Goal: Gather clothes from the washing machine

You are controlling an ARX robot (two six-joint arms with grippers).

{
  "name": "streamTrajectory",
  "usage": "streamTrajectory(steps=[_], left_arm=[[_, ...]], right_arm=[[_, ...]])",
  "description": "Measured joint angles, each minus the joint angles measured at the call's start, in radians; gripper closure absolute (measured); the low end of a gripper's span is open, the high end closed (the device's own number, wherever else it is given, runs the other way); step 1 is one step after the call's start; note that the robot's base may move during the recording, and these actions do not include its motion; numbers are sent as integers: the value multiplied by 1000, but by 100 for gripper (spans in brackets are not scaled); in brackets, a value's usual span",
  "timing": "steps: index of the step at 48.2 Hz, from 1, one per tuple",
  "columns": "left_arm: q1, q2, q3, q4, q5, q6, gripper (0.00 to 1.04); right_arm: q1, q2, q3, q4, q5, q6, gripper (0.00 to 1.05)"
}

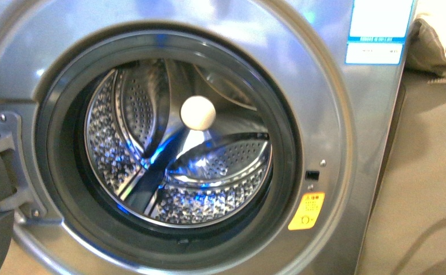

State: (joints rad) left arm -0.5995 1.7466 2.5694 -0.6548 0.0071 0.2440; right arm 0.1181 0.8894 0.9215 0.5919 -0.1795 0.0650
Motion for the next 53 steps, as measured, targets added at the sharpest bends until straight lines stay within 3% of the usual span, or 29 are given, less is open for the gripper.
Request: streamTrajectory(steps=[12,28,32,36,47,50,53], left_arm=[[-11,77,159,-179,-115,-157,6],[63,101,301,-366,-391,-301,6],[92,-5,154,-264,-516,-293,6],[106,-131,-10,-181,-554,-293,6],[90,-297,-224,-97,-558,-347,6],[90,-331,-279,-113,-517,-309,15],[104,-427,-473,-24,-475,-282,25]], right_arm=[[-41,-108,-118,57,0,21,8],[-132,-243,-277,39,-73,102,8],[-145,-275,-312,34,-92,113,8],[-161,-306,-347,31,-105,134,8],[-173,-518,-564,14,-114,162,8],[-163,-544,-603,43,-89,147,8],[-150,-557,-638,68,-60,130,8]])
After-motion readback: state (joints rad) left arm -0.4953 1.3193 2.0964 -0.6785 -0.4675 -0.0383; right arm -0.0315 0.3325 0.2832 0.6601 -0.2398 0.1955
